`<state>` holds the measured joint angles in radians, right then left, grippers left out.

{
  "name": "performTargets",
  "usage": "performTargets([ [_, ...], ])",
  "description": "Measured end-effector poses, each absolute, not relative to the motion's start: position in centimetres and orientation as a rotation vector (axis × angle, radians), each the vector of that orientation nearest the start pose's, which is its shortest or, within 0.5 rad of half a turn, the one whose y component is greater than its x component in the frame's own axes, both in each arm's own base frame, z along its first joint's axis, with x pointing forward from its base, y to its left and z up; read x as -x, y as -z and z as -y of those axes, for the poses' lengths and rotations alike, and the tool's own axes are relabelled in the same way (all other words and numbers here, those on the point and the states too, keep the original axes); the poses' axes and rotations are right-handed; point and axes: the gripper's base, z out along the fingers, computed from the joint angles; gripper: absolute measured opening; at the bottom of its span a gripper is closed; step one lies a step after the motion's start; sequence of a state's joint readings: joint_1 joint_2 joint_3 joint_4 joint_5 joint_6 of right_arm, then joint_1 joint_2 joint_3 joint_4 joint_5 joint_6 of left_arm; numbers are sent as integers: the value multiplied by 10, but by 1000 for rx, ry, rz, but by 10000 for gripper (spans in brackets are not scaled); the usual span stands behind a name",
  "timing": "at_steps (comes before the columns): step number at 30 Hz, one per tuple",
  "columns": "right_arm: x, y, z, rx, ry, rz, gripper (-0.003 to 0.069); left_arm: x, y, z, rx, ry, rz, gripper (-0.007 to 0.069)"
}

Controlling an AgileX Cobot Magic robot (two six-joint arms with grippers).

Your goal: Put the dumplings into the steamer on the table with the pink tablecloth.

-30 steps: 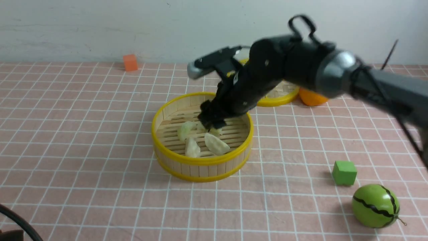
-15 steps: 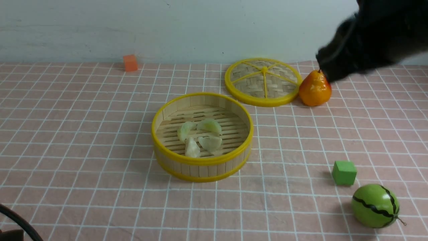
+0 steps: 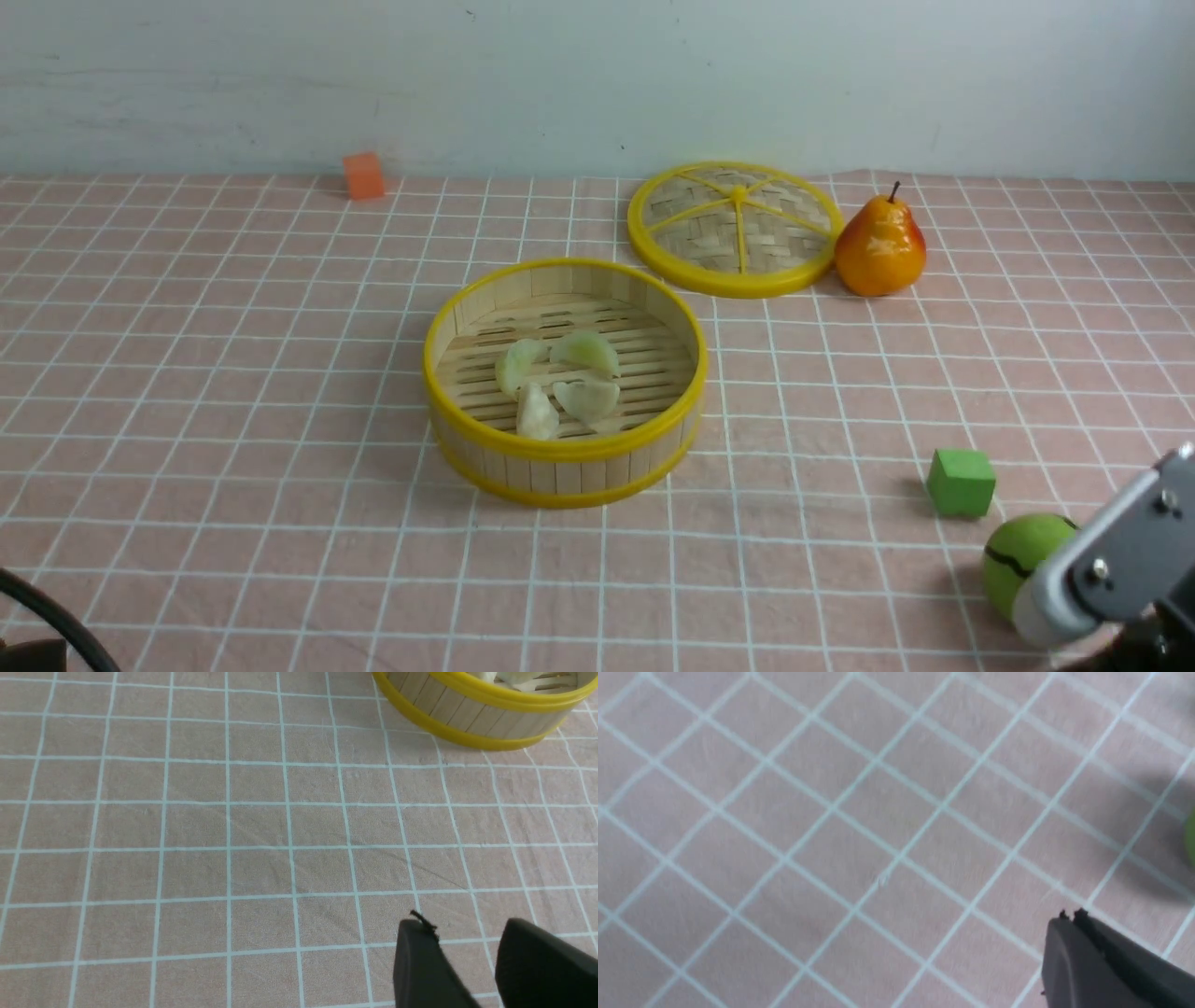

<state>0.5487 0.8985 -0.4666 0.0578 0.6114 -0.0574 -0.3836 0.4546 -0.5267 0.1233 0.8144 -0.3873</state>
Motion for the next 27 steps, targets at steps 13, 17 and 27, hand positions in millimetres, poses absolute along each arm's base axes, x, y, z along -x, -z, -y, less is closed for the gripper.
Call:
performTargets([
  [13,-94,-190,-51,574,-260,-2003,-18,-77,-288,22,-41,278,-2232,238],
  [17,-79,-186,-32,424,-223,-1804,-16,-77,-288,22,-41,278,-2232,238],
  [27,-53,-174,-6,94,-62,-1849,-11,-77,-288,22,-41,276,-2232,238],
])
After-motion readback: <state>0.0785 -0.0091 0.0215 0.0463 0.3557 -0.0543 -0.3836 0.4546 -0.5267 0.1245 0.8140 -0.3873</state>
